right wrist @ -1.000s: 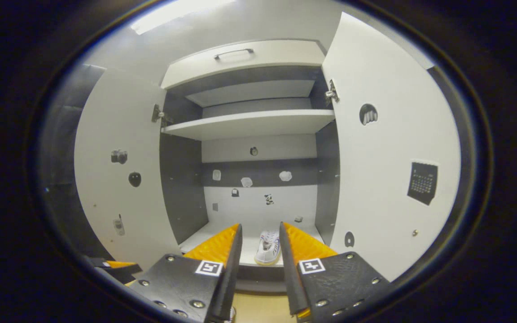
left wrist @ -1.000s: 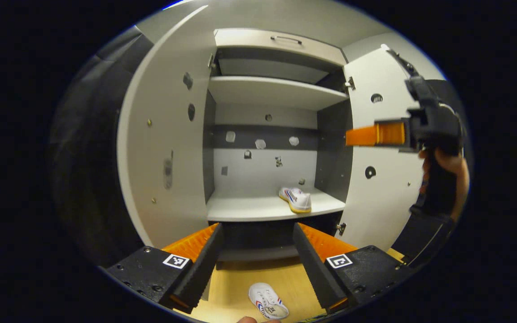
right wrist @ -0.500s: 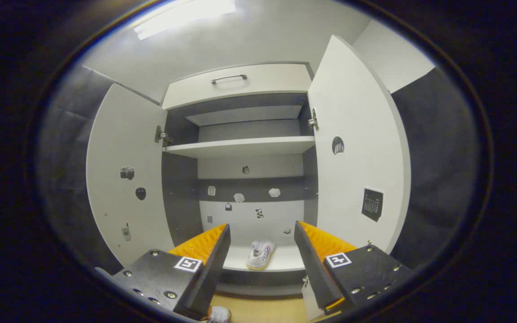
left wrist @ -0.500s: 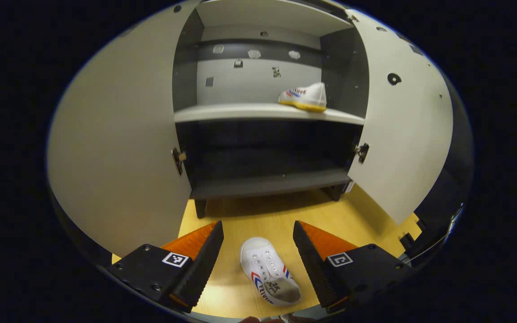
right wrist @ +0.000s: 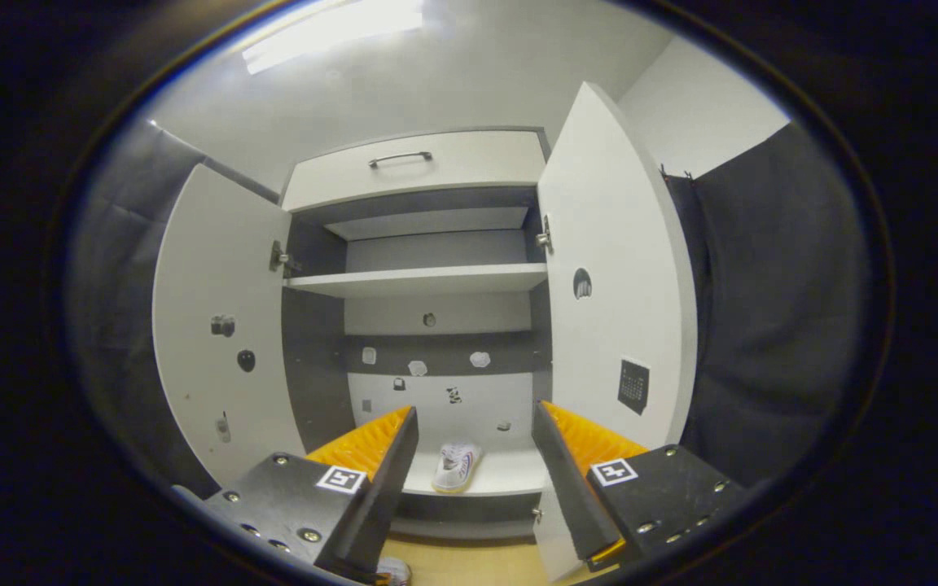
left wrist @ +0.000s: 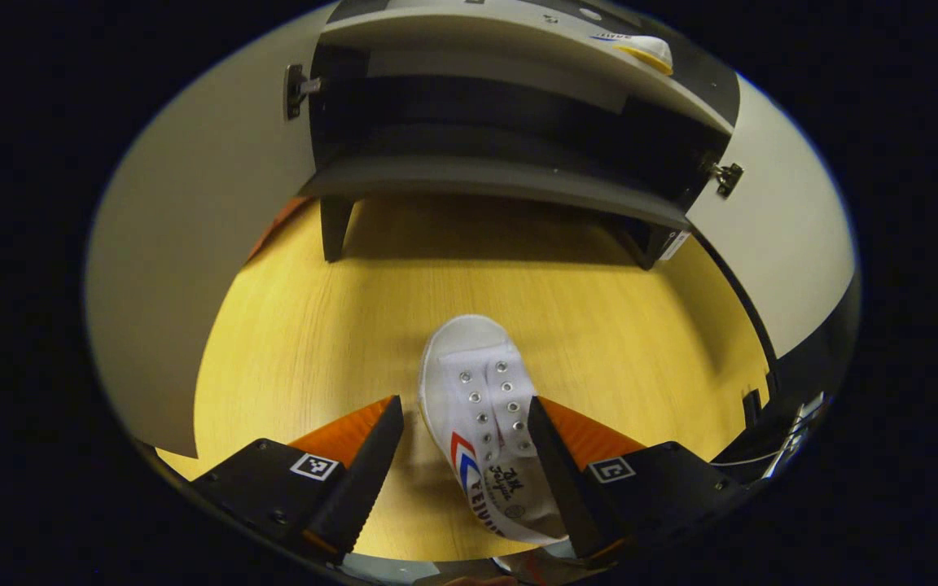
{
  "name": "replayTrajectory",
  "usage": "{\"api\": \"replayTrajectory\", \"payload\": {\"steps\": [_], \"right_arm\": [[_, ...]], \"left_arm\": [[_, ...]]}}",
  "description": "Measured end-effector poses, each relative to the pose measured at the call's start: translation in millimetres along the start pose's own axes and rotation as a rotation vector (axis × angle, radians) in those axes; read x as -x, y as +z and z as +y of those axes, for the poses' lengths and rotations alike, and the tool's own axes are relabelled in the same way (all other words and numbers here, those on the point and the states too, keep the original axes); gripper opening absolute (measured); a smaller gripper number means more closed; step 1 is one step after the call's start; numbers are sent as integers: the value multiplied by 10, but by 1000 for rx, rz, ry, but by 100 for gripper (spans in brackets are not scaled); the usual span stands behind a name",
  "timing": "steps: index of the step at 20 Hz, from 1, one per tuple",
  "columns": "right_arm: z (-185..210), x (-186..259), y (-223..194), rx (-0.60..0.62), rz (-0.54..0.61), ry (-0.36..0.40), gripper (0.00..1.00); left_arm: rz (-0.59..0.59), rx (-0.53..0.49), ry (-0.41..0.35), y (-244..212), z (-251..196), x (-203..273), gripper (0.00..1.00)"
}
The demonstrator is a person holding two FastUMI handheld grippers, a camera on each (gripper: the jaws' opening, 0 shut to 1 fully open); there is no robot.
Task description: Grab one shoe with the right hand and put it into the shoe cabinet, grab the other shoe with the left hand and put it into the shoe cabinet; then close the right door with the right hand and the left door with the left hand.
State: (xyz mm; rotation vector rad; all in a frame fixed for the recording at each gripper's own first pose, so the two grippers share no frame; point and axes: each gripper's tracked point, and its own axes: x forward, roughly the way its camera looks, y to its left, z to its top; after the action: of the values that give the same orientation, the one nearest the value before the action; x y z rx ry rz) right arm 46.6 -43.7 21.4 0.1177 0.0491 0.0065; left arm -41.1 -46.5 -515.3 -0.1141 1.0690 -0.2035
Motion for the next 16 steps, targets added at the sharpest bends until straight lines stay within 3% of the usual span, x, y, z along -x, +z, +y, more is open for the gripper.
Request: {"api": "replayTrajectory", "payload": {"steps": [6, 9, 10, 11, 12, 14, 16], "right_arm": [[-88, -39, 27, 17, -14, -29, 77], [-98, -78, 34, 16, -18, -28, 77], [-87, -88, 41, 15, -21, -26, 85], [-85, -97, 41, 14, -22, -27, 85], [-91, -105, 33, 15, -23, -29, 85], [-88, -120, 21, 17, -23, -29, 85], [-81, -133, 7, 17, -21, -27, 85]], "left_arm": [[94, 11, 36, -286, 139, -163, 93], [98, 34, 14, -317, 74, -205, 88], [100, 39, -10, -314, 10, -226, 86], [108, 38, -3, -331, -1, -233, 70], [112, 29, 1, -310, 11, -153, 60], [137, 44, 13, -325, 19, -223, 60], [147, 96, 27, -310, 35, -232, 50]]}}
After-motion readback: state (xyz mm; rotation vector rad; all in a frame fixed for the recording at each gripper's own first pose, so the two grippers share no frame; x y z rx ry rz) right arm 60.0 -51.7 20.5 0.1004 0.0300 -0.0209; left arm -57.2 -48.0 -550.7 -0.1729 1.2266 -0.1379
